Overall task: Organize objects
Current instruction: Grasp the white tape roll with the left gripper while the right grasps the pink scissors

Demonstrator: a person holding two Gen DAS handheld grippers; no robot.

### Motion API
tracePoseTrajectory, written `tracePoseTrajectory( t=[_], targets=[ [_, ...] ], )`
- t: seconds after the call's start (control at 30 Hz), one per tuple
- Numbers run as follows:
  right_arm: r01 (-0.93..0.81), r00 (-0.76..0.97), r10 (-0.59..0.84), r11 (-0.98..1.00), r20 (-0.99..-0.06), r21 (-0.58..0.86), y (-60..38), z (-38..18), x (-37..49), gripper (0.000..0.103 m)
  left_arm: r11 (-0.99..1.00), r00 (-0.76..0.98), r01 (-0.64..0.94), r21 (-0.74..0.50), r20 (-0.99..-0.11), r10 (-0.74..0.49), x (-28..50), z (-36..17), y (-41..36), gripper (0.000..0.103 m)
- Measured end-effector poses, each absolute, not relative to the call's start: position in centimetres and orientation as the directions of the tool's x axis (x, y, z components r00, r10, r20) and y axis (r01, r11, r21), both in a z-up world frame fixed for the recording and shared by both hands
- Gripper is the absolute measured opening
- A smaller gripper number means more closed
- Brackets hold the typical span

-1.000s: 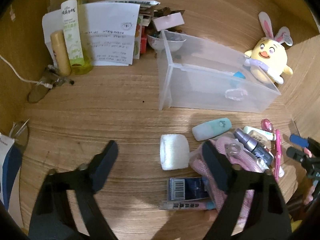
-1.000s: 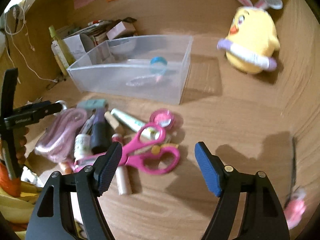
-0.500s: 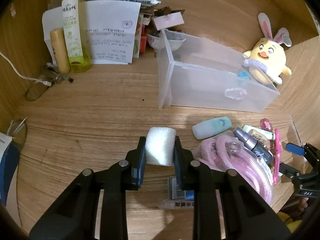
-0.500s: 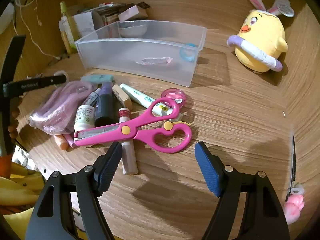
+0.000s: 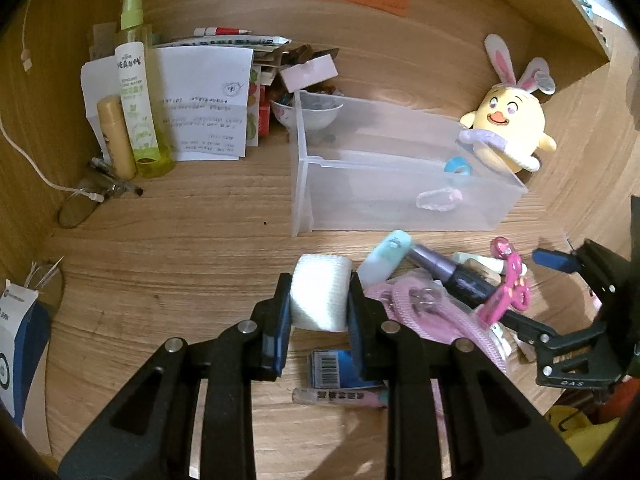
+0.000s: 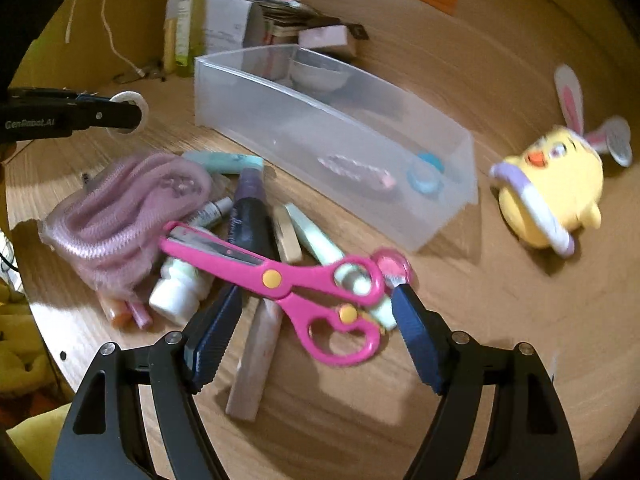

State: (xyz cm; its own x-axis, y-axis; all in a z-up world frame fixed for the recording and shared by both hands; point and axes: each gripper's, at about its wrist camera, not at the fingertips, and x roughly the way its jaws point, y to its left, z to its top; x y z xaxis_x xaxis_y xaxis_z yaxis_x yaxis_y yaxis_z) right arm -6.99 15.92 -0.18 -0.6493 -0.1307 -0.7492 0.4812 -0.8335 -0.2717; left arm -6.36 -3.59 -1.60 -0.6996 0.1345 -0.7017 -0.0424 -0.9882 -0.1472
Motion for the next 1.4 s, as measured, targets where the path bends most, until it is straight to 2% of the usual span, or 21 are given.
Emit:
tracePoseTrajectory(
  t=[0.2,0.27,0.33,0.43,0.53,0.63,1.1,1.4],
  targets=[
    [0.522,-0.657,-0.175,-0.807,-0.734,-0.275,15.3,0.5,-8.0,0.072,-0.987,-0.697,-0.055,-0.153,-0.702,0.147,-6.3,-1.6,-3.4,0.025],
    [0.539,-0.643,-0.192,-0.801,-0.741,-0.261,15.0,0.4,-8.4,0.064,-0.986,-0.699,-0.061,-0.157,-0.698,0.154,-6.4,-1.5,-3.3,0.025],
    [0.549,-0.624,-0.199,-0.800,-0.755,-0.243,14.8,0.2,-8.9,0.048,-0.985,-0.702,-0.067,-0.158,-0.694,0.159,-6.5,-1.3,-3.2,0.025],
    [0.562,-0.591,-0.233,-0.806,-0.772,-0.186,14.9,0.1,-9.5,0.034,-0.985,-0.709,-0.076,-0.154,-0.687,0.162,-6.5,-0.9,-2.8,0.025],
    [0.561,-0.575,-0.258,-0.815,-0.777,-0.144,15.1,0.3,-9.9,0.022,-0.984,-0.713,-0.087,-0.155,-0.680,0.170,-6.8,-0.5,-2.4,0.025],
    [0.556,-0.559,-0.289,-0.826,-0.777,-0.092,15.6,0.5,-10.1,0.014,-0.982,-0.717,-0.101,-0.159,-0.673,0.183,-7.2,-0.1,-2.0,0.025],
    [0.452,-0.593,-0.321,-0.892,-0.738,0.025,20.2,1.6,-11.2,0.010,-0.979,-0.733,-0.147,-0.144,-0.648,0.206,-10.0,2.6,0.1,0.025],
    [0.410,-0.646,-0.317,-0.911,-0.695,0.035,21.5,2.9,-11.3,0.009,-0.979,-0.733,-0.137,-0.153,-0.649,0.204,-13.9,4.1,0.4,0.025]
  ],
)
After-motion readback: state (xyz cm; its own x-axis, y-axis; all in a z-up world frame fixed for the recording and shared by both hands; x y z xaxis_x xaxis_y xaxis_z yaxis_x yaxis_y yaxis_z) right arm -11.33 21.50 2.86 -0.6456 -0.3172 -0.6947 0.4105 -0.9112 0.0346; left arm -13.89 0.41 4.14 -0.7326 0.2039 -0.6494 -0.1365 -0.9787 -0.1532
